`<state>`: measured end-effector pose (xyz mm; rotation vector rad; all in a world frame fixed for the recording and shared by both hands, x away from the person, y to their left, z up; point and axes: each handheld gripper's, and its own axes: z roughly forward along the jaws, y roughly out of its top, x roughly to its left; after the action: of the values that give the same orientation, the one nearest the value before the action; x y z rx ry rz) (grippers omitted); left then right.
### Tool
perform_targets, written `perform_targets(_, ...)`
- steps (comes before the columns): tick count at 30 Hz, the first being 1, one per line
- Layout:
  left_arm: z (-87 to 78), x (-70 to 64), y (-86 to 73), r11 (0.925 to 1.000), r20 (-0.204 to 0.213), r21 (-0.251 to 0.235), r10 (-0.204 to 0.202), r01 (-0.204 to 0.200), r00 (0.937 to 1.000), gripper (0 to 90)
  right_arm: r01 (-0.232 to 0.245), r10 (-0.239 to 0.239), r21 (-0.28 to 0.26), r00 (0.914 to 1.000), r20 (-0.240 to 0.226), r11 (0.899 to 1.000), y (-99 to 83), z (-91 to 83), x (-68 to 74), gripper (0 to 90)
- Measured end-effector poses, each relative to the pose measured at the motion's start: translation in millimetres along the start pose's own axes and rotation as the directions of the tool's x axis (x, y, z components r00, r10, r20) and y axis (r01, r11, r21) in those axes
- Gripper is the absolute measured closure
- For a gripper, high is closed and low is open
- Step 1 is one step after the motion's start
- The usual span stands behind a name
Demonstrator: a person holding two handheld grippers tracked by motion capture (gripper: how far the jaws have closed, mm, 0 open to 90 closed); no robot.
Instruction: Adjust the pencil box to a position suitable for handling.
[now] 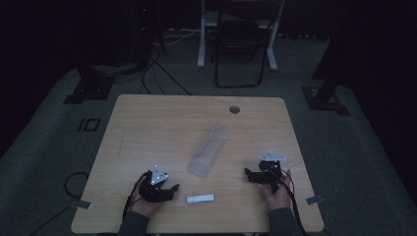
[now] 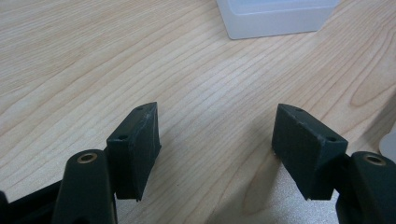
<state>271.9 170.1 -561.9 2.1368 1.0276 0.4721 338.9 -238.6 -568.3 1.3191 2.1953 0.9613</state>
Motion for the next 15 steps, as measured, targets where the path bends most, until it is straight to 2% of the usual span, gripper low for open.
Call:
perform_targets(3, -1.1, 0.7, 0.5, 1.0, -0.004, 0.003, -0.002, 0.002, 1.0, 36.1, 0.0, 0.0, 0.0, 1.0, 0.0, 1.0, 0.0, 0.0, 0.0, 12.5)
perform_targets(7, -3.5, -0.1, 2.9, 0.9997, -0.009, 0.024, -0.007, 0.007, 0.9999, 46.2, 0.0, 0.0, 0.0, 1.0, 0.0, 1.0, 0.0, 0.0, 0.0, 12.5)
perform_targets(10, -5.4, -4.3, 7.0, 0.9996, -0.002, 0.019, 0.021, -0.021, 0.9998, 50.5, 0.001, -0.001, 0.0, 1.0, 0.0, 1.0, 0.0, 0.0, 0.0, 12.5)
perform_targets(15, -9.6, -17.0, 17.0, 0.9967, 0.019, -0.03, 0.076, -0.075, 0.9969, 49.9, 0.006, -0.006, -0.001, 1.0, -0.002, 1.0, 0.0, 0.0, 0.0, 12.8)
